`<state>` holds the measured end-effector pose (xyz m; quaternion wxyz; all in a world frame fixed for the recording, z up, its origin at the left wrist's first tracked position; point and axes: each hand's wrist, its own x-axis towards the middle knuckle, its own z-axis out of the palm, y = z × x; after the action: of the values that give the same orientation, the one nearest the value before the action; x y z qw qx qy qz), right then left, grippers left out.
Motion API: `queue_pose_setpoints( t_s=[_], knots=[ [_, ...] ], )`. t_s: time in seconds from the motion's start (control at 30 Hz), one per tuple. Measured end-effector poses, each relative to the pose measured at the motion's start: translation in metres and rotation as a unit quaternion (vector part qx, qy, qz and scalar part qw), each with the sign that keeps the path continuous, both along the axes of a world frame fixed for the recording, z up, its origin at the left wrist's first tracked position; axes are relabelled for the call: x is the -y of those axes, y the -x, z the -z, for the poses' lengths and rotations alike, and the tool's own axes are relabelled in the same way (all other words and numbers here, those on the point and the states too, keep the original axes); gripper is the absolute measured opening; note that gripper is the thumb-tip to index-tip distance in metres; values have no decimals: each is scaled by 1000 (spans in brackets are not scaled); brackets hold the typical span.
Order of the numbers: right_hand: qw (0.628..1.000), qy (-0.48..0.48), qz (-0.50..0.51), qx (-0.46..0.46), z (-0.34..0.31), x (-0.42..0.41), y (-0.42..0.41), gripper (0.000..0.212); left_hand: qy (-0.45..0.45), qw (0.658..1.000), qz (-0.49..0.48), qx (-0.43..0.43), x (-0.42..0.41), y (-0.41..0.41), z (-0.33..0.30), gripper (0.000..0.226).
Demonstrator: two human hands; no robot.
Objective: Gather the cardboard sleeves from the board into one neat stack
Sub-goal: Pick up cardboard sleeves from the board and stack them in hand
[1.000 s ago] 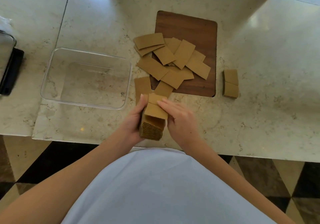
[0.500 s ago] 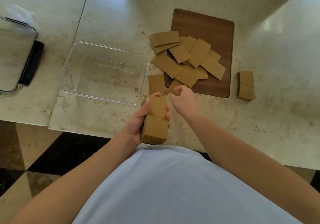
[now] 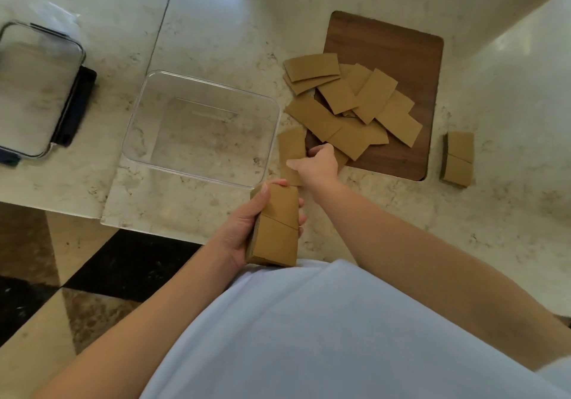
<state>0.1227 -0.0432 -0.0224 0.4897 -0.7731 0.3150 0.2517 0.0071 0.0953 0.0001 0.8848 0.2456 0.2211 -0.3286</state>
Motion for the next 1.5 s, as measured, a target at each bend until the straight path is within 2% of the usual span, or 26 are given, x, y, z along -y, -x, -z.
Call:
queue_pose_setpoints(
  t_s=[0.07, 0.13, 0.3, 0.37, 0.43, 0.53, 0.6, 0.67, 0.8, 0.93, 1.07, 1.13, 1.17, 1.23, 1.3, 1.4, 1.5],
  knots=[
    [985, -139, 99, -7, -12, 17, 0, 29, 10, 1000, 16, -8, 8, -4, 2, 56],
    [971, -197, 139, 0, -27, 35, 6, 15, 9, 999, 21, -25, 15, -6, 3, 60],
    [946, -250, 183, 92, -66, 86, 32, 26, 6, 998, 26, -50, 41, -20, 1, 62],
    [946, -230, 174, 149, -79, 100, 44, 24, 3, 999, 13, -49, 53, -26, -4, 67],
    [955, -171, 124, 207, -88, 109, 52, 19, -4, 999, 10, -47, 65, -32, -6, 74],
    [954, -28, 37, 297, -92, 121, 61, 24, -12, 998, 0, -55, 81, -38, -11, 57],
    [934, 40, -41, 353, -91, 127, 68, 15, -16, 998, -7, -62, 92, -38, -13, 45],
    [904, 87, -127, 398, -90, 133, 75, 16, -15, 998, -13, -62, 101, -37, -14, 42],
    [858, 130, -243, 434, -87, 140, 89, 30, -51, 998, -7, -35, 113, -39, -15, 60],
    [842, 153, -294, 425, -88, 146, 94, 38, -49, 998, -12, -31, 119, -40, -15, 63],
    [830, 161, -344, 409, -93, 142, 95, 36, -37, 999, -9, -29, 119, -35, -15, 68],
    [846, 137, -371, 357, -95, 143, 87, 40, -22, 1000, 6, -22, 115, -28, -14, 72],
    [868, 116, -366, 315, -95, 144, 78, 44, -11, 1000, 12, -14, 113, -25, -13, 71],
    [913, 86, -305, 257, -88, 148, 56, 47, 12, 1000, 13, 0, 109, -22, -12, 64],
    [934, 112, -248, 232, -72, 151, 28, 37, 19, 1000, -9, -3, 105, -27, -14, 55],
    [937, 169, -260, 162, -44, 143, -8, 27, 9, 999, -40, -17, 97, -35, -16, 45],
    [920, 221, -304, 115, -24, 126, -32, 48, 7, 998, -48, -43, 92, -39, -14, 38]
  ],
)
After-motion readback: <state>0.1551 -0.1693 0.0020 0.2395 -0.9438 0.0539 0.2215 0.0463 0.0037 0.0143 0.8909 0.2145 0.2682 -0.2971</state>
